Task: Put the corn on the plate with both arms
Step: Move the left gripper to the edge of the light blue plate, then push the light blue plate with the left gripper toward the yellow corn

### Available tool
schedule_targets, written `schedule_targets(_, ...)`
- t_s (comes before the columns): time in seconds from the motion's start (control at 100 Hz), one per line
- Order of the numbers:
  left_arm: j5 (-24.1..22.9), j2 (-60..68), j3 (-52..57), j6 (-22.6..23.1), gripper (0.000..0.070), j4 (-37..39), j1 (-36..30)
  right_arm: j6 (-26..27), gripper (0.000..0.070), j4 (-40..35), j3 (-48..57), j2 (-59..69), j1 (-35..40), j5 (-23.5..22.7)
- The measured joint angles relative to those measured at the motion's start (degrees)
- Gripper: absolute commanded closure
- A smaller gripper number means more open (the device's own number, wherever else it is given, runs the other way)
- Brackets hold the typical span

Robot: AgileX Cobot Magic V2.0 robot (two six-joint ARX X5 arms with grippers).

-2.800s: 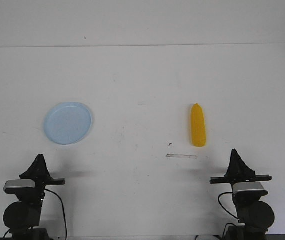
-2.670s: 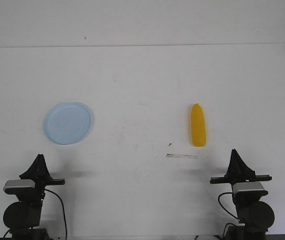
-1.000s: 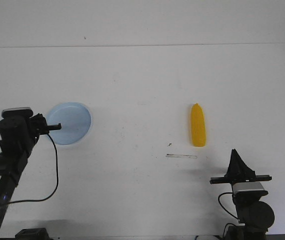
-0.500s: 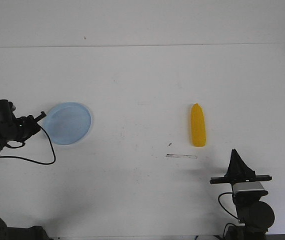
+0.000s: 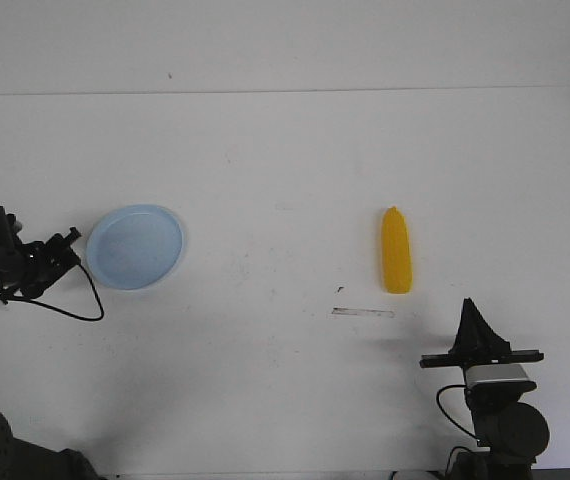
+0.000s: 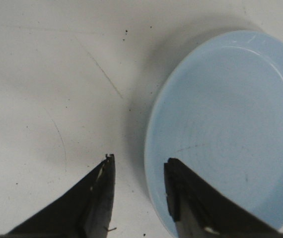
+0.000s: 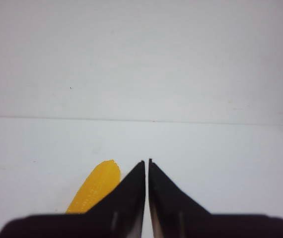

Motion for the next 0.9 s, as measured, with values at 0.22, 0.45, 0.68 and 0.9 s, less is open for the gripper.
schedule_targets(0.22, 0.0, 2.0, 0.0, 0.0, 0.0489, 0.2, -1.0, 0.0, 0.0686, 0.0, 0.0, 0.0, 0.0, 0.0)
schedule_targets(0.45, 0.0, 4.7, 0.0, 0.0, 0.0489, 1.3, -2.4, 0.0, 0.0686, 0.0, 0.0, 0.0, 0.0, 0.0)
schedule_targets(0.68, 0.0, 7.0, 0.0, 0.0, 0.0489, 2.4, -4.1, 0.0, 0.0686, 0.0, 0.0, 0.0, 0.0, 0.0)
schedule_targets(0.9, 0.0, 8.1, 0.0, 0.0, 0.0495, 3.4, -5.1, 0.0, 0.0686, 0.0, 0.0, 0.0, 0.0, 0.0)
